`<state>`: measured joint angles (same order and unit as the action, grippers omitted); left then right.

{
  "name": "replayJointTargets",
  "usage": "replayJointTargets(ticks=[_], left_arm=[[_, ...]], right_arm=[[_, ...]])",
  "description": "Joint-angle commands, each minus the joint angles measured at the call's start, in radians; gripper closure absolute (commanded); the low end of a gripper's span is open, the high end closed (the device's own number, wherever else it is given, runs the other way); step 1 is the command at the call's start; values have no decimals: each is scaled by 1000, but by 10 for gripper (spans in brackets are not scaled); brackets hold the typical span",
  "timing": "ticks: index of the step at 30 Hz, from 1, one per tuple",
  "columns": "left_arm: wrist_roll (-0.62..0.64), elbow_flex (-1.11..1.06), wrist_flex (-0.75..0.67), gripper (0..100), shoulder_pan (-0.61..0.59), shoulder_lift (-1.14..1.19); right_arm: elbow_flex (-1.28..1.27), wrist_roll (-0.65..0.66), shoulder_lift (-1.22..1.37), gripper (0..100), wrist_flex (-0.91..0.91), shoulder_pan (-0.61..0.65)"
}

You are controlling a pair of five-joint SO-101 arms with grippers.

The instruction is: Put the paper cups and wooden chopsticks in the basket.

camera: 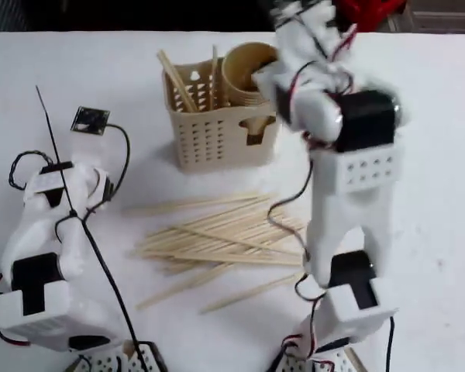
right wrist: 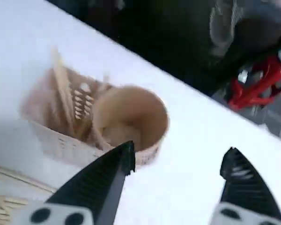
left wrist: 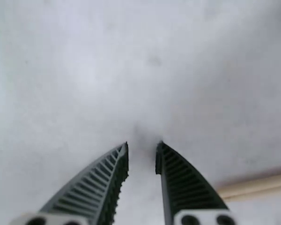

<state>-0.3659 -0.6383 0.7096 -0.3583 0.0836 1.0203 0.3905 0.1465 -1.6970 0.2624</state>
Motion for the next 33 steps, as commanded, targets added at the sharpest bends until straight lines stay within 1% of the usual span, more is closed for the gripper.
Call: replayJointTargets(ticks=[1,6,10,16,23,25,29,31,33], left_arm=[[-9,23,-2,880,-13,-2],[-9,20,-2,880,-13,-4],[-9,20,-2,880,-13,-4],[-9,20,-2,880,-13,-4],[-9,21,-2,880,-13,-4],[-9,21,-2,880,-13,-4],[-9,21,-2,880,-13,-4],[-9,21,-2,880,-13,-4],[-9,23,-2,880,-13,-2]], right_arm=[[-51,14,48,703,67,-31],[-49,12,168,703,140,-31],[-49,12,252,703,163,-38],[-49,12,361,704,213,-79],[-49,20,503,714,216,-76],[-49,20,547,778,217,-74],[-49,68,622,993,214,-82],[-49,60,634,967,189,-105],[-44,37,631,987,154,-130]])
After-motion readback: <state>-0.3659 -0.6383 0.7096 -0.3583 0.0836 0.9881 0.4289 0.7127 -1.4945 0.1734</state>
